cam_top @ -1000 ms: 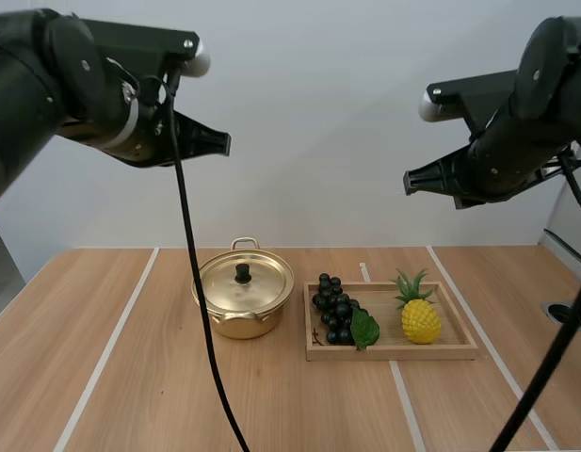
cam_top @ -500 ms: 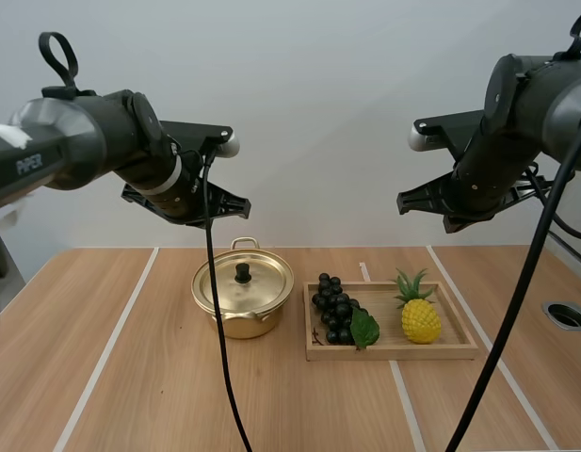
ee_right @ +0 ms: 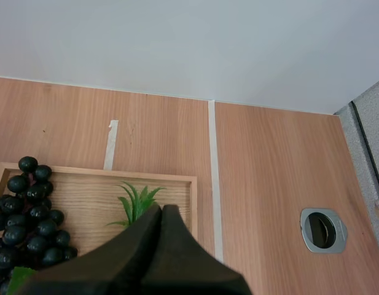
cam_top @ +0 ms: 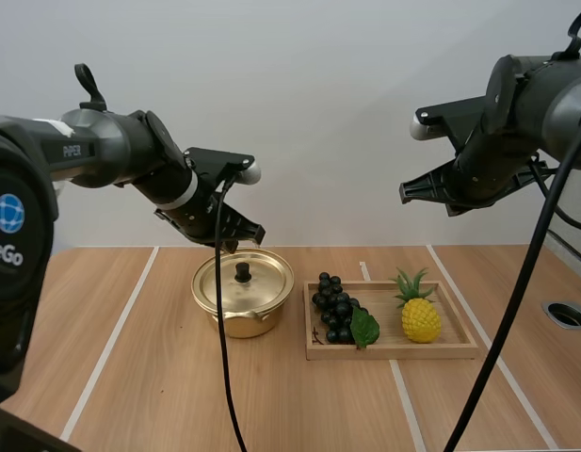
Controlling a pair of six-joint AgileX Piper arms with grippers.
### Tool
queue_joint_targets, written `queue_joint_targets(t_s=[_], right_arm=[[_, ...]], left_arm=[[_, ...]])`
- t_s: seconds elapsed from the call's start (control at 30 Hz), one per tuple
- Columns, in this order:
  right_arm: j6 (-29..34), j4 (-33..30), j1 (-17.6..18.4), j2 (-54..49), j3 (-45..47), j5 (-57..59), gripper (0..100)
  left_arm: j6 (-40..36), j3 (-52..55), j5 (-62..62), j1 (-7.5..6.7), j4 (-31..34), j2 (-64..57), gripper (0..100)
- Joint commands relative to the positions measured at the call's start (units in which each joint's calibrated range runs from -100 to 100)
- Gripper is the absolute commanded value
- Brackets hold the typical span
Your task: Open the pot, put the pineapple inside, and close it
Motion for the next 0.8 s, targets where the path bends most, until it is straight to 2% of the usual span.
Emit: queue_joint_targets(t_s=[0.0,0.07,0.23,0.27,0.33,0.37,0.43,0.53,0.77], right_arm=[[0.08,-0.33,-0.22,-0.27,0.12,0.95,0],[0.08,-0.33,-0.22,-0.27,0.12,1.32,0],[0.08,-0.09,-0.22,-0.27,0.12,5.17,0],[0.08,0.29,-0.22,-0.27,0.12,5.38,0],[0.08,1.79,-0.22,-0.27,0.12,5.97,0],[0.08,3.18,-0.22,-0.27,0.12,6.19,0],[0.08,5.42,-0.22,-0.27,0.12,6.26,0],[0.08,7.54,-0.22,-0.27,0.12,6.93,0],[0.08,7.48,-0.22,-0.27,0.12,7.22,0]], left_arm=[[2.16,0.09,1.51,-0.18,-1.85,0.49,0],[2.35,0.09,1.48,-0.18,-1.85,0.87,2],[3.3,0.09,1.25,-0.18,-1.85,1.14,29],[3.3,0.09,0.85,-0.18,-1.98,1.14,45],[5.56,0.09,-0.24,-0.18,-2.94,1.14,89],[6.45,0.09,-0.24,-0.18,-3.57,1.14,95],[7.69,0.09,-0.24,-0.18,-4.78,1.16,100],[8.3,0.09,-1.45,-0.18,-4.77,1.27,99],[9.57,0.09,-3.9,-0.18,-4.54,4.68,99]])
